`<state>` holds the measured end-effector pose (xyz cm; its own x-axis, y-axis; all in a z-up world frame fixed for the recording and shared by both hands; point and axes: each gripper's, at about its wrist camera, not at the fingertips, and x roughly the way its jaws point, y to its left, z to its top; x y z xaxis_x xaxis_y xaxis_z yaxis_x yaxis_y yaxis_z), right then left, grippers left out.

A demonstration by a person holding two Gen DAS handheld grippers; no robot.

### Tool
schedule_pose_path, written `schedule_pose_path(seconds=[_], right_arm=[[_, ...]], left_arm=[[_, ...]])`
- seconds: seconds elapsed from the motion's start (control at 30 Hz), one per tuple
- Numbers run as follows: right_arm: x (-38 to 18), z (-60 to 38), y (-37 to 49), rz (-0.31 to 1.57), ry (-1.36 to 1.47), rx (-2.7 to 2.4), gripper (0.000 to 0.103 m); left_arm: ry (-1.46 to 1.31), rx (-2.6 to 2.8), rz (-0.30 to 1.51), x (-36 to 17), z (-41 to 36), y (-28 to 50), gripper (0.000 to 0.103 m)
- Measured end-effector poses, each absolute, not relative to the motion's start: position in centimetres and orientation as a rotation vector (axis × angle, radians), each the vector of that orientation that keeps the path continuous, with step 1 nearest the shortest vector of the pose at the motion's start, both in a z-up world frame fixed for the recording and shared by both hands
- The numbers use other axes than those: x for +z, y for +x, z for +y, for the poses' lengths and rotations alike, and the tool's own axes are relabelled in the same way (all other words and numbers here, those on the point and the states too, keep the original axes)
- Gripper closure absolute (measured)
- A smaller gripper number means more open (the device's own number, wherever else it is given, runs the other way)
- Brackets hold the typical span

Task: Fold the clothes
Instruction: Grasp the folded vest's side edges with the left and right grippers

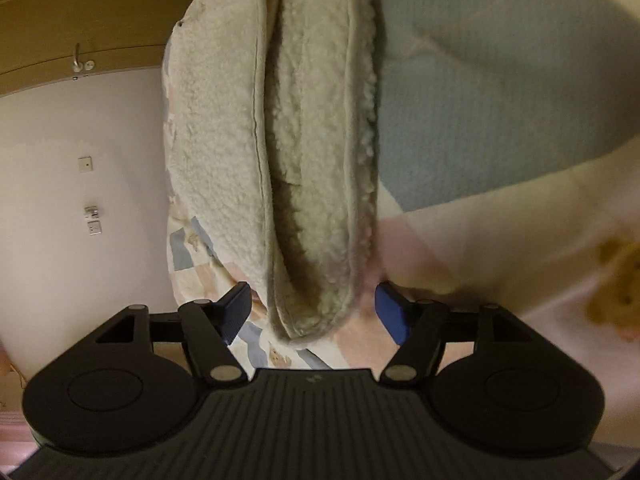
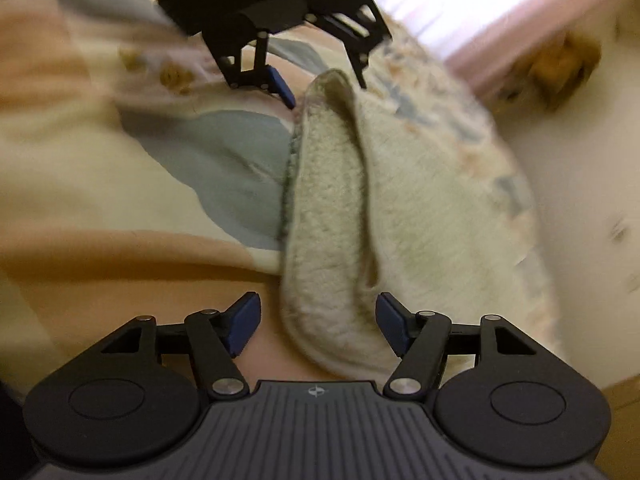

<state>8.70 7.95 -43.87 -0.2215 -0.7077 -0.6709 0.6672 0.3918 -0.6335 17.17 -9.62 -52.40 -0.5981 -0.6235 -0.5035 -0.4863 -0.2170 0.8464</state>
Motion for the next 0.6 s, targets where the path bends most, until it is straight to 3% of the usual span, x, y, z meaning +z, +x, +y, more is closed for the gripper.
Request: schedule_pose_path(seconds=[0.13,0.2,0.3,0.33,0.6], right_arm=[[-45.6,7.8,9.2,1.327,-0.135,-1.285,0.038],[-46.8,7.7,9.3,1.362,-0.202,-1.286,0.042],[-47.2,7.1,8.9,1.368,-0.215,-1.284,0.072],[-46.8,6.9,8.5,1.35,-0.188,-1.284,0.086],[-37.0,5.8,0.6,0.962,0.215,-1.243,0.092]], left_arm=[[1.331,-1.956,-1.916,-53.2,-10.8,17.0,0.044],[1.336,-1.956,-1.928,-53.3,-11.5,16.9,0.067],[1.341,-1.969,-1.928,-52.5,-12.3,16.5,0.08],[1.341,-1.977,-1.922,-51.9,-12.5,16.2,0.08],[1.288,-2.071,-1.752,-41.7,-14.3,10.3,0.082]])
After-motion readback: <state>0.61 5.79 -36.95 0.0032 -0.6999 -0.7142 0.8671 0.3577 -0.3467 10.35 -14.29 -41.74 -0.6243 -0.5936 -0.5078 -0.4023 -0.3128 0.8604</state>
